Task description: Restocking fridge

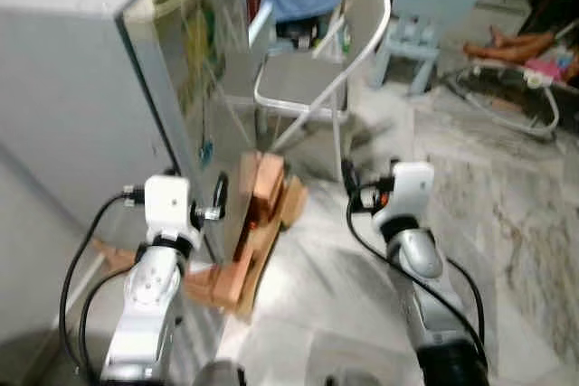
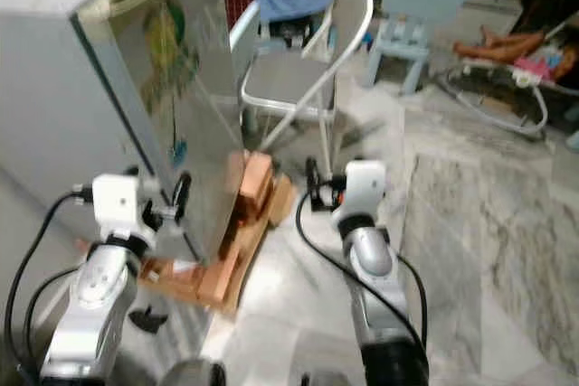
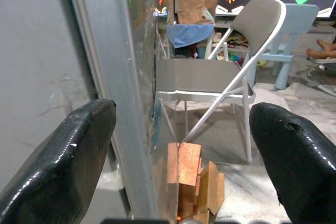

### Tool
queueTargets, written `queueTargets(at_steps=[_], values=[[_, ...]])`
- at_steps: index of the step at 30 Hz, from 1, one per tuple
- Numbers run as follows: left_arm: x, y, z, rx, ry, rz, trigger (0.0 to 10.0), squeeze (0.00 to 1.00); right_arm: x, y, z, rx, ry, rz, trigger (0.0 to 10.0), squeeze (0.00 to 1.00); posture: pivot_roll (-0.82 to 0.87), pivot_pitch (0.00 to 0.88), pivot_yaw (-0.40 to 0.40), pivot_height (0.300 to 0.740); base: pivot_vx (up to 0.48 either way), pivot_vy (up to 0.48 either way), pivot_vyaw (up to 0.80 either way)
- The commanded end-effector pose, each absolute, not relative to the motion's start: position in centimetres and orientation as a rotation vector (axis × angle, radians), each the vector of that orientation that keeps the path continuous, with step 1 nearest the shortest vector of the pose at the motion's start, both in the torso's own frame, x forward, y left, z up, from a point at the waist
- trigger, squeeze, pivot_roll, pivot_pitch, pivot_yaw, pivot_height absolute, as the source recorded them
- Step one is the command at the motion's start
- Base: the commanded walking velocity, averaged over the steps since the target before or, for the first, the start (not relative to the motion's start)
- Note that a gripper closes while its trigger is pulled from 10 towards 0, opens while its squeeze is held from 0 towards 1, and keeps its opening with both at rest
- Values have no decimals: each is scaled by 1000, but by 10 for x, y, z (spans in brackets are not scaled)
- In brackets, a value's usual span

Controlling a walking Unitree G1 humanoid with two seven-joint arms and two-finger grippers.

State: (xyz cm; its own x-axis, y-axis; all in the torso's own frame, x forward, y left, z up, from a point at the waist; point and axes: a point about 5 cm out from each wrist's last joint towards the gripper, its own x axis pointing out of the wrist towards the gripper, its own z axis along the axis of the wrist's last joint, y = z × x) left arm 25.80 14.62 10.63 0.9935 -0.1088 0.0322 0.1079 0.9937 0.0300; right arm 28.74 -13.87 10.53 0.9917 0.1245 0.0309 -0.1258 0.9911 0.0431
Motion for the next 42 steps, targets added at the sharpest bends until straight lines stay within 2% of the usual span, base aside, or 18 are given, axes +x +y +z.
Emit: queueTargets(at_steps=[1, 11, 20, 30, 37, 42], values=[[258, 143, 108, 27, -40, -108, 10000, 0, 287, -146, 105, 42, -19, 105, 10000, 0, 71, 65, -12, 740, 0, 0, -581], [264, 146, 111, 38, -58, -96, 10000, 0, 286, -151, 106, 24, -26, 97, 10000, 0, 65, 63, -16, 740, 0, 0, -638], [265, 142, 113, 54, -74, -113, 10000, 0, 286, -149, 105, 28, -18, 99, 10000, 0, 67, 61, -16, 740, 399, 65, 0], [265, 151, 110, 66, -62, -21, 10000, 0, 284, -148, 104, 28, -12, 105, 10000, 0, 65, 63, -17, 740, 0, 0, 0], [279, 169, 109, 108, -38, 95, 10000, 0, 274, -147, 101, 18, 13, 114, 10000, 0, 41, 72, -13, 740, 0, 0, 0], [296, 170, 110, 90, -33, 90, 10000, 0, 269, -152, 101, 13, 22, 105, 10000, 0, 30, 80, -15, 740, 0, 0, 0]])
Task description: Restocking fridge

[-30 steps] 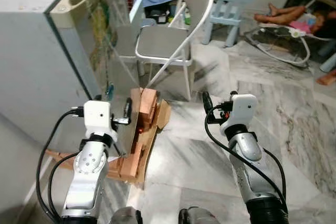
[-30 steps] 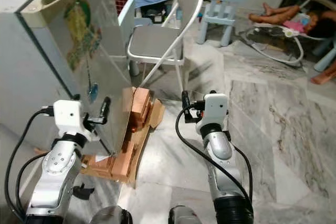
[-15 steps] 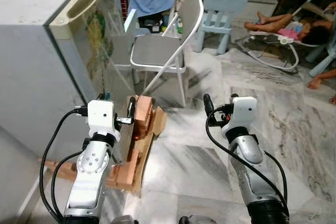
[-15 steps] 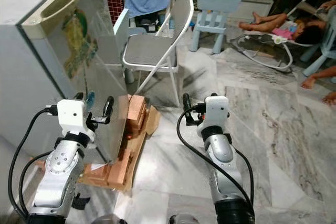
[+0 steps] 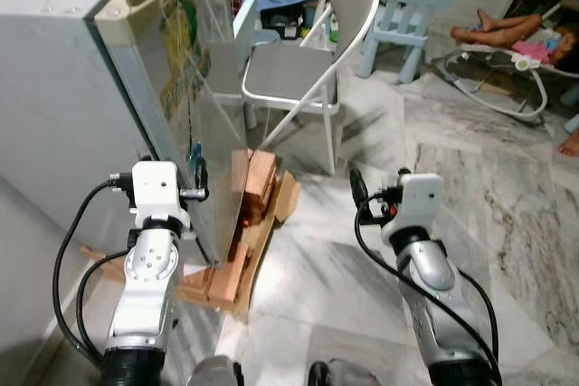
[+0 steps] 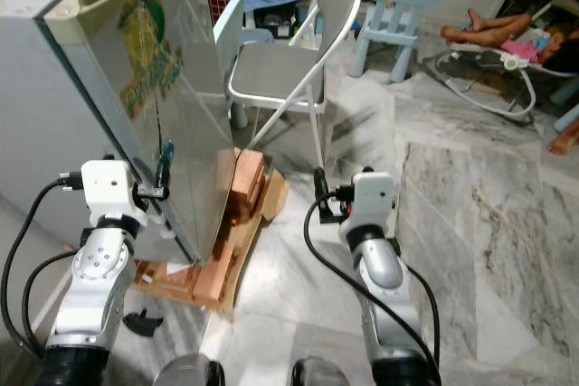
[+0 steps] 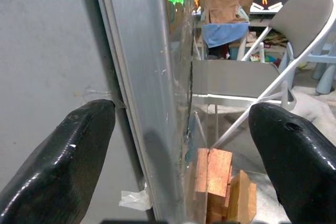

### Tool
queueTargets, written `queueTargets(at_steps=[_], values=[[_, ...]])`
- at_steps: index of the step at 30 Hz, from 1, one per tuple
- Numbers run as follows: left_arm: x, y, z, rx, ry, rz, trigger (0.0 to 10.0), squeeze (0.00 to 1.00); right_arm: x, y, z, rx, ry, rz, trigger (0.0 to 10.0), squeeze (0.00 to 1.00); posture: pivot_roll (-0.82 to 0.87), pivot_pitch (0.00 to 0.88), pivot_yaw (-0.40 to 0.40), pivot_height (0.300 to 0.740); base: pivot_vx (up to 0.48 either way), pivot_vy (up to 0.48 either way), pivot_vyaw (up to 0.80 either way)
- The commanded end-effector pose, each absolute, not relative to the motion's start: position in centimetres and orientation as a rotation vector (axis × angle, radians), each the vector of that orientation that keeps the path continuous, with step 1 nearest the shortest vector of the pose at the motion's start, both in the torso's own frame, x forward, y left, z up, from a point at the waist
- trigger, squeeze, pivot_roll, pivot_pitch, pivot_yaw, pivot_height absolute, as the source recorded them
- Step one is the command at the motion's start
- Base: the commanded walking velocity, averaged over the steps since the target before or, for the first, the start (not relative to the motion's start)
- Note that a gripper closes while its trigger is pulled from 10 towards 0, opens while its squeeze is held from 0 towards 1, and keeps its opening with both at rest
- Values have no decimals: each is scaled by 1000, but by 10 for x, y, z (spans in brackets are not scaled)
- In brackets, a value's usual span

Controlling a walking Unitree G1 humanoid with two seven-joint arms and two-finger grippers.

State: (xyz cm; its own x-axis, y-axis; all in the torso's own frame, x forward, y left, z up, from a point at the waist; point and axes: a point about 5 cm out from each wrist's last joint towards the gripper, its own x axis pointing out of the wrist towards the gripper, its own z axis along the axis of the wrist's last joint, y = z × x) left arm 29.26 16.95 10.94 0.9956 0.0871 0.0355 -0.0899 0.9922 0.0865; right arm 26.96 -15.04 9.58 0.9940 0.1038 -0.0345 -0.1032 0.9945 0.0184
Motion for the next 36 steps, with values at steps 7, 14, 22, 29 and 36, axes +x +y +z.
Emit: queueTargets(at_steps=[7, 14, 22, 29, 36], values=[[315, 163, 111, 121, -46, 64, 10000, 0, 264, -153, 101, 23, 61, 135, 10000, 0, 17, 80, -13, 740, 0, 0, 0], [327, 183, 108, 177, -41, 173, 10000, 0, 233, -155, 100, 52, 112, 270, 10000, 0, -7, 88, -12, 740, 0, 0, 0], [337, 177, 111, 146, -52, 119, 10000, 0, 235, -153, 104, 57, 127, 293, 10000, 0, -1, 87, -16, 740, 0, 0, 0], [351, 161, 121, 128, -71, 31, 10000, 0, 230, -152, 105, 43, 144, 321, 10000, 0, -8, 85, -19, 740, 0, 0, 0], [366, 106, 157, 64, -185, -191, 10000, 0, 222, -149, 97, 59, 210, 445, 10000, 0, -7, 83, -20, 740, 0, 0, 0]])
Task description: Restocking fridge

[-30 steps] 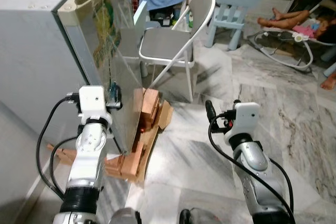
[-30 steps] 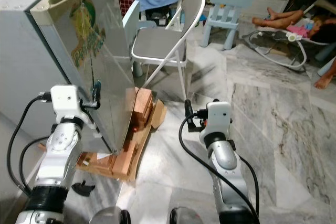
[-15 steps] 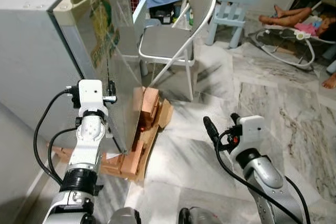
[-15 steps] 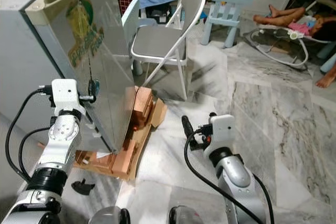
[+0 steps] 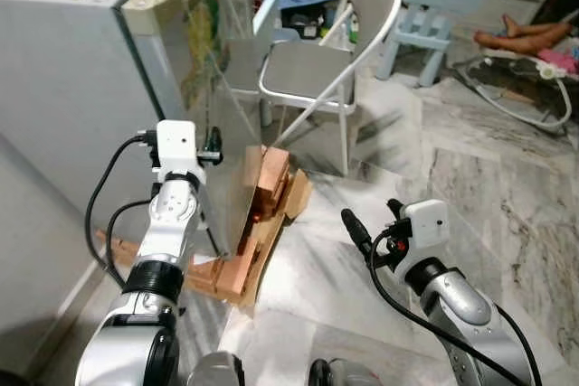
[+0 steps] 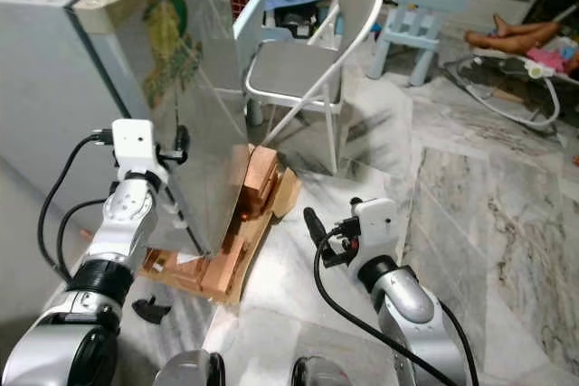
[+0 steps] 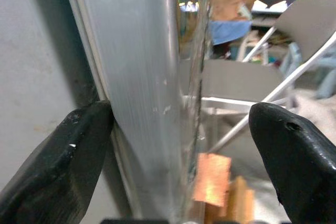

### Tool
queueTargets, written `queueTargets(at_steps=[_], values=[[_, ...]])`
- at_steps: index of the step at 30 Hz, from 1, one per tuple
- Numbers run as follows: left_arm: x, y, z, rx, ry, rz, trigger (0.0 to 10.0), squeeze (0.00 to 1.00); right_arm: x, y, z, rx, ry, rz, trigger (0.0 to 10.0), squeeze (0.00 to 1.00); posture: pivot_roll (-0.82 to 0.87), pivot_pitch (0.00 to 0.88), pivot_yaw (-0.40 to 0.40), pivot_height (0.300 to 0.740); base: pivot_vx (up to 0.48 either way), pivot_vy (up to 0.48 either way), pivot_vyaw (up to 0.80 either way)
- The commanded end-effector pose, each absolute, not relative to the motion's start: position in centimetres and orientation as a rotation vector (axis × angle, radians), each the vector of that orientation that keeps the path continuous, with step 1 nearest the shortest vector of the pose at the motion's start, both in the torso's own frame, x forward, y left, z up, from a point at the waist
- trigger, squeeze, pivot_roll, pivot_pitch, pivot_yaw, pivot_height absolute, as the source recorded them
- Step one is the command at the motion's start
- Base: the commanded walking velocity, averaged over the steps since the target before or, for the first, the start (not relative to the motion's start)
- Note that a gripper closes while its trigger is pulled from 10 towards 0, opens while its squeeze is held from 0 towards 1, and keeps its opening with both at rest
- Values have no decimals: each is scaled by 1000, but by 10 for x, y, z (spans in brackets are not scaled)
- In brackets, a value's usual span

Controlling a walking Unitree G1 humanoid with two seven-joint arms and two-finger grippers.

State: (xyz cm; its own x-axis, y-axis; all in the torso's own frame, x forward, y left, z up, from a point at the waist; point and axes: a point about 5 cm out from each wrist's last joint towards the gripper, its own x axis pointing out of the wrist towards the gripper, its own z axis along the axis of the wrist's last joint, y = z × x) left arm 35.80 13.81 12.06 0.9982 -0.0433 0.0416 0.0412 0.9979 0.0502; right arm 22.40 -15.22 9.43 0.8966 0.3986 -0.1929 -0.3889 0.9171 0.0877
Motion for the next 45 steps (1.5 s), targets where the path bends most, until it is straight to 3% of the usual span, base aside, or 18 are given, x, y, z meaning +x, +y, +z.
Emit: queueTargets(at_steps=[1, 3, 4, 6, 8, 19, 23, 30, 38, 45], values=[[366, 95, 168, 37, -220, -235, 10000, 0, 221, -147, 97, 67, 212, 466, 10000, 0, -7, 83, -20, 740, 0, 0, 0], [353, 41, 205, 13, -361, -455, 10000, 0, 216, -145, 97, 78, 197, 487, 10000, 0, 7, 78, -21, 740, 0, 0, 0], [353, 41, 205, 13, -361, -455, 10000, 0, 216, -145, 97, 78, 197, 487, 10000, 0, 7, 78, -21, 740, 0, 0, 0], [337, 7, 212, -35, -382, -627, 10000, 0, 214, -142, 96, 80, 197, 506, 10000, 0, 3, 75, -15, 740, 0, 0, 0], [336, 4, 209, -39, -374, -646, 10000, 0, 215, -141, 96, 78, 193, 511, 10000, 0, 2, 73, -12, 740, 0, 0, 0], [342, 57, 172, 21, -271, -478, 10000, 0, 219, -142, 89, 76, 181, 503, 10000, 0, 17, 62, -4, 740, 0, -69, 0], [338, 62, 167, 15, -266, -465, 10000, 0, 221, -144, 87, 68, 175, 476, 10000, 0, 14, 55, -2, 740, 64, -434, 0], [318, 76, 139, 18, -199, -427, 10000, 0, 242, -168, 83, 49, 182, 231, 10000, 0, 6, 50, 4, 740, 274, -390, 0], [314, 80, 135, 63, -186, -430, 10000, 0, 247, -156, 88, 39, 154, 234, 10000, 0, 28, 52, 1, 740, 308, -364, 0], [322, 69, 142, 88, -205, -465, 10000, 0, 251, -154, 93, 10, 135, 214, 10000, 0, 20, 51, 10, 740, 377, -291, 0]])
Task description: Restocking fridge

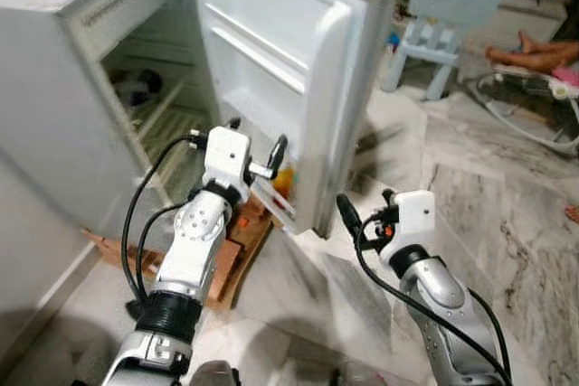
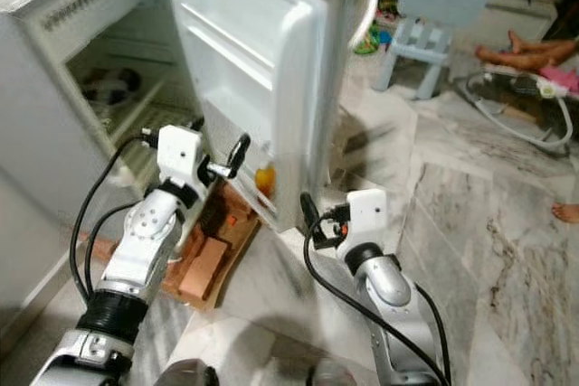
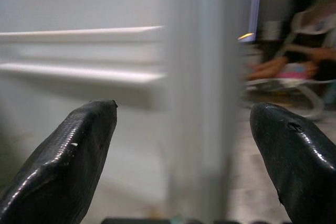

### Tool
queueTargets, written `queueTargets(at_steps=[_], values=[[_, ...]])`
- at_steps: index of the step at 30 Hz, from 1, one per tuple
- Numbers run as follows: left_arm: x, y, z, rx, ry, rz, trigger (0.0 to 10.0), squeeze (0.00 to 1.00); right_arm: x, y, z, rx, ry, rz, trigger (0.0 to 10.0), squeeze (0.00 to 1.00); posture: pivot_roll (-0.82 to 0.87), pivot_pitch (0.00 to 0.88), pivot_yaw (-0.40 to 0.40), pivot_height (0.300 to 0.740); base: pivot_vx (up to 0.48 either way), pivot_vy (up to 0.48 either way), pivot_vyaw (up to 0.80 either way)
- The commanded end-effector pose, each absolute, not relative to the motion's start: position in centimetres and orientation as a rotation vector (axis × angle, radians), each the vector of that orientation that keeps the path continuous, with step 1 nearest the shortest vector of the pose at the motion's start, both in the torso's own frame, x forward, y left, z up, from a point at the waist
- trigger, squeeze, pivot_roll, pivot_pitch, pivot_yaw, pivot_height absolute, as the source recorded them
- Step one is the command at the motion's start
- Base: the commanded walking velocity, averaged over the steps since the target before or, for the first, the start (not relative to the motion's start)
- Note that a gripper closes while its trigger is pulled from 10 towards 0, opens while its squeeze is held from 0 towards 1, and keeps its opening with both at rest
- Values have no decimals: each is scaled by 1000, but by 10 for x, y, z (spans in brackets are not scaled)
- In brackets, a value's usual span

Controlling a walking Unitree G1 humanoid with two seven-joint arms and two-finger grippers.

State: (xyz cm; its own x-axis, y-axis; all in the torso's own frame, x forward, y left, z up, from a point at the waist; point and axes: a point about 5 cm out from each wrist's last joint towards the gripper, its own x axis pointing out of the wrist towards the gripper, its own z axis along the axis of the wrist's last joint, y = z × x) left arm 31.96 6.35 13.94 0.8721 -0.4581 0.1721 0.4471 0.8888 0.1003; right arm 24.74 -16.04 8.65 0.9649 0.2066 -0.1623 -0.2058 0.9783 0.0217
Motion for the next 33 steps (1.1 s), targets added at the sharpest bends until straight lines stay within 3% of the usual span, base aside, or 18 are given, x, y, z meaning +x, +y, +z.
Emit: queueTargets(at_steps=[1, 7, 14, 24, 33], values=[[323, 68, 142, 91, -204, -470, 10000, 0, 251, -155, 94, 1, 133, 208, 10000, 0, 19, 51, 10, 740, 409, -247, 0], [325, 62, 141, 122, -192, -482, 10000, 0, 252, -155, 94, -28, 135, 188, 10000, 0, 13, 53, 14, 740, 447, 0, 0], [332, 75, 135, 139, -150, -424, 10000, 0, 251, -154, 95, -21, 133, 196, 10000, 0, 21, 55, 13, 740, 463, 0, 0], [347, 63, 147, 163, -174, -459, 10000, 0, 253, -152, 96, -45, 117, 191, 10000, 0, 14, 51, 16, 740, 465, 0, 0], [333, 62, 149, 132, -225, -482, 10000, 0, 257, -155, 97, -143, 80, 125, 10000, 0, 19, 52, 20, 740, 465, 0, 0]])
